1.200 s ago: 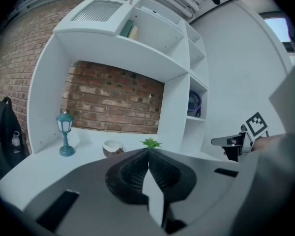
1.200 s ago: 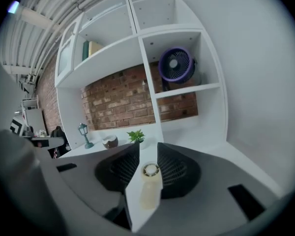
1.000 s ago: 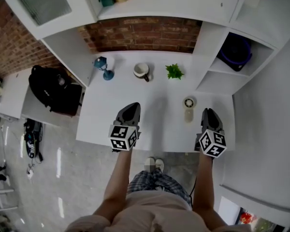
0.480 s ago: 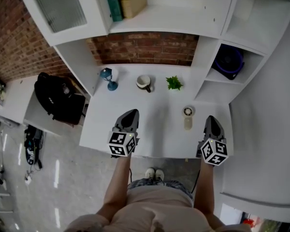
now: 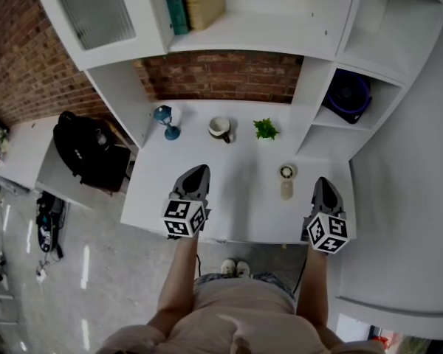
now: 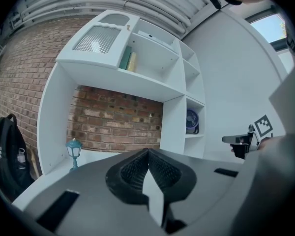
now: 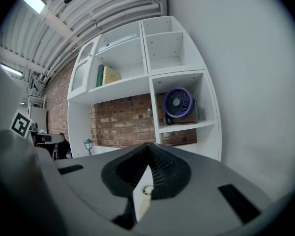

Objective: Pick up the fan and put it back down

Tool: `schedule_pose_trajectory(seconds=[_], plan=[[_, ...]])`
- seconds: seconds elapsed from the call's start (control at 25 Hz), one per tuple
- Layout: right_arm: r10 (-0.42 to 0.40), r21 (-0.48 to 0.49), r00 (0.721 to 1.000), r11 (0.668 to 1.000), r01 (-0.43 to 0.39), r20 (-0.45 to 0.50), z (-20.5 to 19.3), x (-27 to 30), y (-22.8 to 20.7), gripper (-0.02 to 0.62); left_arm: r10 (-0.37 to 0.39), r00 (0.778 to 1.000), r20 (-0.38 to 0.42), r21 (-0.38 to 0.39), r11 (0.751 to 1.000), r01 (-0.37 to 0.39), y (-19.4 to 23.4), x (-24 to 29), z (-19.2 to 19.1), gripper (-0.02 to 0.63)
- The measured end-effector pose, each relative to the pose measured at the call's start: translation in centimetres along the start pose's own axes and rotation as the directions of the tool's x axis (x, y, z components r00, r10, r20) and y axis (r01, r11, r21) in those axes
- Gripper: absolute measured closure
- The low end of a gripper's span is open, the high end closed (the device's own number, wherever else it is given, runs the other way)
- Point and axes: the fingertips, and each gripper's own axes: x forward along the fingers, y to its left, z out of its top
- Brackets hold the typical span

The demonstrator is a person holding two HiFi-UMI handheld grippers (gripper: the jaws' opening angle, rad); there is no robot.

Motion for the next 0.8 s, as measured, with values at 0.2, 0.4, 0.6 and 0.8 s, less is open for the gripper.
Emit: schedule_pose_trajectory(seconds=[0.2,0.4,0.6,0.8], plan=[[-0.005,-0.002,1.0,1.0,0.005,-0.01,-0.1,0.21,-0.26,0.581,-0.002,1.0,0.0,-0.003,1.0,0.002,0.03,0.25,0.15,0.578],[-0.006,-0.005,1.0,1.0,0.006,-0.013,-0.19,0.35,-0.35,0.581,-0.001,1.0,-0.003,-0.009,1.0,0.001,0.23,0.46,-0.01,0.578],[-0.004,-0.005,1.0,1.0,0.004,-0.024,-0.33,0.35,-0.33,0.581,-0.003,1.0,-0.007,-0.014,1.0,0.003,0.28,0.44,-0.08,0.578],[-0.007,-0.003,0.999,1.0,0.007,-0.033,-0.78,0.09,-0.27,0.581,-0.002,1.0,-0.012,-0.02,1.0,0.002,0.35,0.17,-0.35,0.578]])
